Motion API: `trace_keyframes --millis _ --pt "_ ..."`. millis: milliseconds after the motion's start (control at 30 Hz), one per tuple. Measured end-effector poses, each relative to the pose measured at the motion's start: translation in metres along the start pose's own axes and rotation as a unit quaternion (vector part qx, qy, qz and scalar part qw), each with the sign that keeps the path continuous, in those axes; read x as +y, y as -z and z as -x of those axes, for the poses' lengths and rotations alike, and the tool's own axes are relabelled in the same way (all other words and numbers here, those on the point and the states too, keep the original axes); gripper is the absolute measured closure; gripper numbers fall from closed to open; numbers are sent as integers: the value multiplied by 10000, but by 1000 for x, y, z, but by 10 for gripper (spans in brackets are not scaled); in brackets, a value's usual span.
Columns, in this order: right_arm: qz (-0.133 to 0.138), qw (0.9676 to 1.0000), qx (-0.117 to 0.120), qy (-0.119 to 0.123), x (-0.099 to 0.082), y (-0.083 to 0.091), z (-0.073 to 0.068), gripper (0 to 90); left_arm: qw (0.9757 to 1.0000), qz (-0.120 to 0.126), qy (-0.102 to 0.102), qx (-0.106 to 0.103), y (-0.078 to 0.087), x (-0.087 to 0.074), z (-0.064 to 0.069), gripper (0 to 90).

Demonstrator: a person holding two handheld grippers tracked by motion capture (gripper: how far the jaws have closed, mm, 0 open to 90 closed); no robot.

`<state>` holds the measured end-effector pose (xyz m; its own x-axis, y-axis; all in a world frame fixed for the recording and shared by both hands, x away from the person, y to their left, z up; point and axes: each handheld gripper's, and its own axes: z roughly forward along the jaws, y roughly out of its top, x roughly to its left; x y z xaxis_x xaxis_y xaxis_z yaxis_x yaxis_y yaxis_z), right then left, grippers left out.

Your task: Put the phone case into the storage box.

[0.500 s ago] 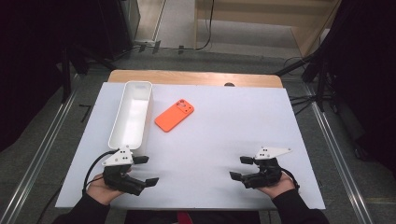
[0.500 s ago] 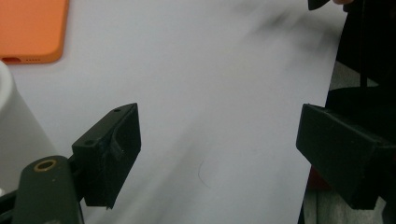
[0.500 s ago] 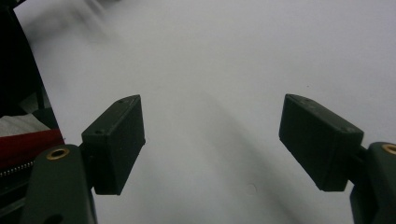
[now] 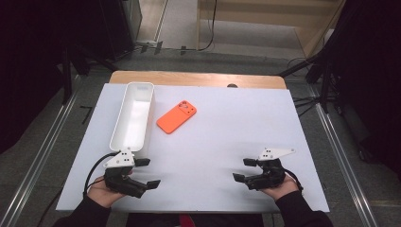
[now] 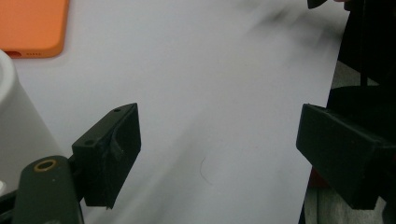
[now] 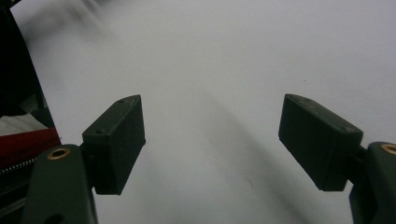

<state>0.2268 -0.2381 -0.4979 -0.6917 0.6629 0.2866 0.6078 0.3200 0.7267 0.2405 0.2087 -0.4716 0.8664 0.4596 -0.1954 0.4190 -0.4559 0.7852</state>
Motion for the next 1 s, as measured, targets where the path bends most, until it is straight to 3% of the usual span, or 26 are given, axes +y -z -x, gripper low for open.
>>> trace_keyframes --millis 1000 --pt "55 9999 39 -127 2 -2 4 217 10000 4 -19 65 -1 0 -1 142"
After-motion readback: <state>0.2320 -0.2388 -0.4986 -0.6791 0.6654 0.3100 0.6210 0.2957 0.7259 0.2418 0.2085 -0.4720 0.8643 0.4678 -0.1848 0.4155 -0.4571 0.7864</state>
